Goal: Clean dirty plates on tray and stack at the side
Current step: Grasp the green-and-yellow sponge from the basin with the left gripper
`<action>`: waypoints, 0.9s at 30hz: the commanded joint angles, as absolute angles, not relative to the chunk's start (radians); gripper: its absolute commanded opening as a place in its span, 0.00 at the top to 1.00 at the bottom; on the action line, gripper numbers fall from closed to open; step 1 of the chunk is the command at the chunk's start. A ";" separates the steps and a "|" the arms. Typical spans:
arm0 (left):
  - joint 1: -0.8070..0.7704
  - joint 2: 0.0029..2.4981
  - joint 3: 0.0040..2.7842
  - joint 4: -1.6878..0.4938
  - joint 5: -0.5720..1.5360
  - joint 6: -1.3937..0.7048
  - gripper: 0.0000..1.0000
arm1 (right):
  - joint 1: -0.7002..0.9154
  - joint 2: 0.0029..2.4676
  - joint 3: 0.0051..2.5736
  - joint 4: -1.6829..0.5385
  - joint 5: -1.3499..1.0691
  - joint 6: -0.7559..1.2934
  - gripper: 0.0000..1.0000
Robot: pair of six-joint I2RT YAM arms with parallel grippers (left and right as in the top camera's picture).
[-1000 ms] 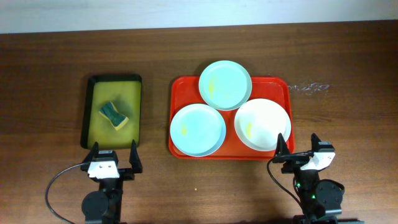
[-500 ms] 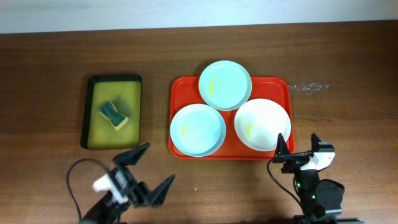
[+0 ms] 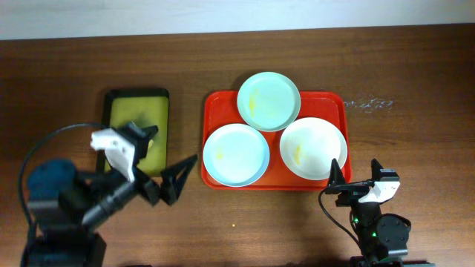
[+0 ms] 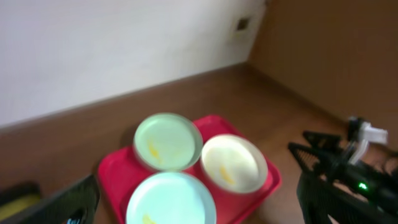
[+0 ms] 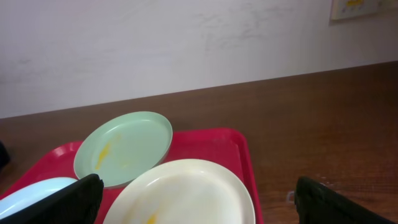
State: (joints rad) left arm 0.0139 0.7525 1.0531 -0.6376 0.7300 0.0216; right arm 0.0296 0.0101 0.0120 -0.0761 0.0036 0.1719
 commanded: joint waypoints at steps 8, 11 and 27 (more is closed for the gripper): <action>0.071 1.364 1.484 -1.055 0.189 -0.131 0.01 | 0.032 0.004 0.006 -0.082 0.012 0.162 0.01; 0.101 1.473 1.484 -1.053 0.181 -0.134 0.01 | 0.032 0.004 0.006 -0.082 0.012 0.162 0.01; 0.128 2.016 1.484 -0.916 -0.030 -0.445 0.37 | 0.032 0.004 0.006 -0.082 0.012 0.162 0.01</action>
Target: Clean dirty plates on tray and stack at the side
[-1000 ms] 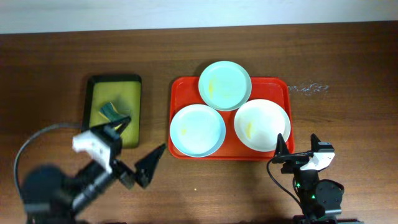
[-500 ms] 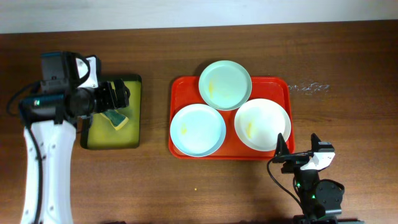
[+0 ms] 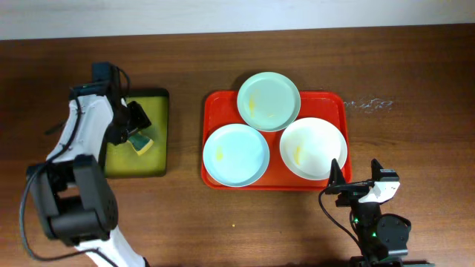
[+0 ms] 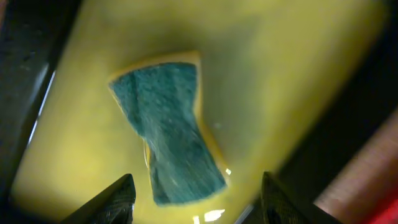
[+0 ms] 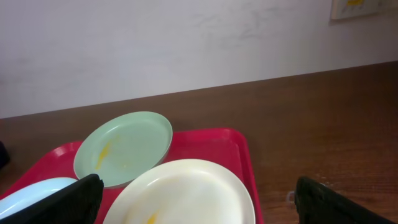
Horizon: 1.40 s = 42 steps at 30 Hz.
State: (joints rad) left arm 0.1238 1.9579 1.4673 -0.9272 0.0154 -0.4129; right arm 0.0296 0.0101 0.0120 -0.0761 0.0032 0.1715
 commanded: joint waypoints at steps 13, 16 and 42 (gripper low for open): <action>0.127 2.083 1.474 -0.937 0.027 -0.459 1.00 | 0.032 0.004 0.006 -0.082 0.012 0.162 0.01; 0.128 2.083 1.474 -0.912 0.029 -0.459 0.01 | 0.032 0.004 0.006 -0.082 0.012 0.162 0.01; 0.134 2.051 1.671 -1.114 -0.016 -0.455 1.00 | 0.032 0.004 0.006 -0.082 0.012 0.161 0.01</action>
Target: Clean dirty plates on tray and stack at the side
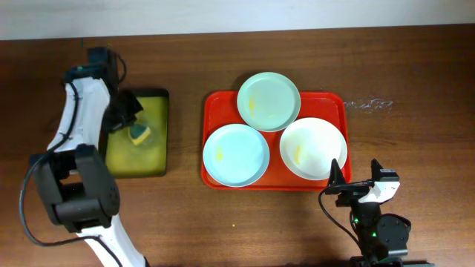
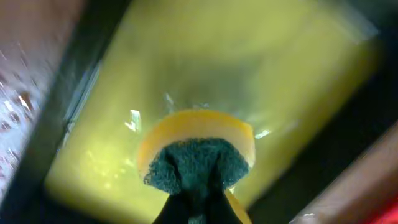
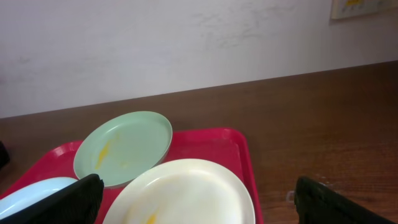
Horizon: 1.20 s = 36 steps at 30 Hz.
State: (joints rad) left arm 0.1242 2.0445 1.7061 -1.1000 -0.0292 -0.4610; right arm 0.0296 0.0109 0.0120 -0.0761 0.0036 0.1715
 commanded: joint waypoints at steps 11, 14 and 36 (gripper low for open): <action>-0.102 1.870 1.819 -1.338 0.296 -0.244 1.00 | 0.032 0.004 0.006 -0.082 0.012 0.162 0.01; -0.278 1.871 1.624 -1.162 0.296 -0.249 1.00 | 0.032 0.004 0.006 -0.082 0.012 0.161 0.01; -0.547 1.890 1.192 -0.542 0.010 -0.545 1.00 | 0.032 0.004 0.006 -0.082 0.012 0.161 0.01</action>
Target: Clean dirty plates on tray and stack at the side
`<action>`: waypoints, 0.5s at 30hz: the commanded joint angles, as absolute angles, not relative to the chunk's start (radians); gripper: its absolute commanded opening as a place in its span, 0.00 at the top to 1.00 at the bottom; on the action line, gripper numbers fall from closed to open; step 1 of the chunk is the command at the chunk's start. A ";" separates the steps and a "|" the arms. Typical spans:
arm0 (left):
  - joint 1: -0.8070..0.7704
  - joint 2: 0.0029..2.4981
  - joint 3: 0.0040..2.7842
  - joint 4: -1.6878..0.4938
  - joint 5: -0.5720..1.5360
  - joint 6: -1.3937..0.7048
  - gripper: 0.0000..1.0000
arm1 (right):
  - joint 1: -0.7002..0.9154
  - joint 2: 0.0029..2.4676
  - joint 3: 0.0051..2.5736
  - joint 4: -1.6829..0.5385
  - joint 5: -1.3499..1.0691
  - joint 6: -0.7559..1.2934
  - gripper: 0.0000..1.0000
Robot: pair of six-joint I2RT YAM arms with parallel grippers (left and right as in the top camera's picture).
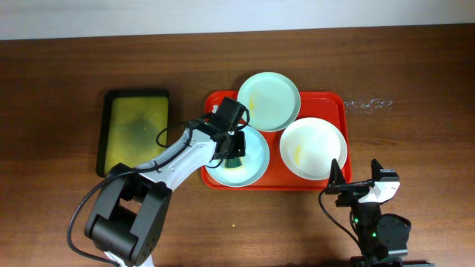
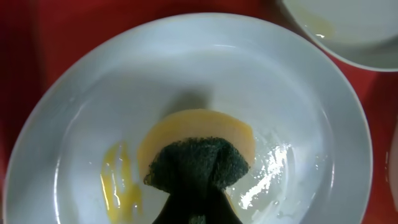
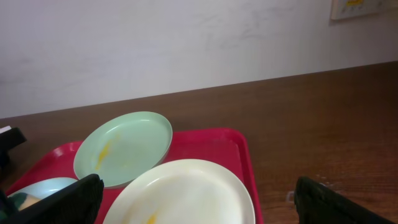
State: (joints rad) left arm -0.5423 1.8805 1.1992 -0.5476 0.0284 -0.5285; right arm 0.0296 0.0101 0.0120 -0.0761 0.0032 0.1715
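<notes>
On the red tray (image 1: 334, 104) lie three plates: a light blue plate (image 1: 256, 147) at the front left, a green plate (image 1: 269, 101) at the back, and a cream plate (image 1: 312, 147) at the right. Each shows a yellow smear. My left gripper (image 1: 232, 152) is shut on a yellow-and-green sponge (image 2: 196, 146), which presses on the blue plate (image 2: 280, 93) beside a yellow smear (image 2: 118, 180). My right gripper (image 3: 199, 205) stands open at the table's front, short of the cream plate (image 3: 186, 186).
A black tray of yellow soapy liquid (image 1: 136, 126) sits on the wooden table left of the red tray. A white wall runs along the table's far edge. Bare table lies right of the red tray.
My left gripper held the sponge over the yellow liquid tray; now it holds the sponge down on the light blue plate on the red tray. The right arm has not moved.
My left gripper was open near the table's front, with the sponge lying in the liquid tray. Then it hung open over the sponge. Then it was shut on the sponge above the liquid, and now the sponge rests on the blue plate.
</notes>
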 commanded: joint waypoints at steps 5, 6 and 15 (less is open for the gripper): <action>-0.547 1.890 1.192 -0.544 0.010 -0.546 1.00 | 0.032 0.004 0.006 -0.082 0.012 0.161 0.01; -0.547 1.890 1.192 -0.546 0.010 -0.546 1.00 | 0.032 0.004 0.006 -0.082 0.012 0.161 0.01; -0.547 1.890 1.192 -0.542 0.010 -0.546 1.00 | 0.032 0.005 0.019 0.545 -0.336 0.718 0.01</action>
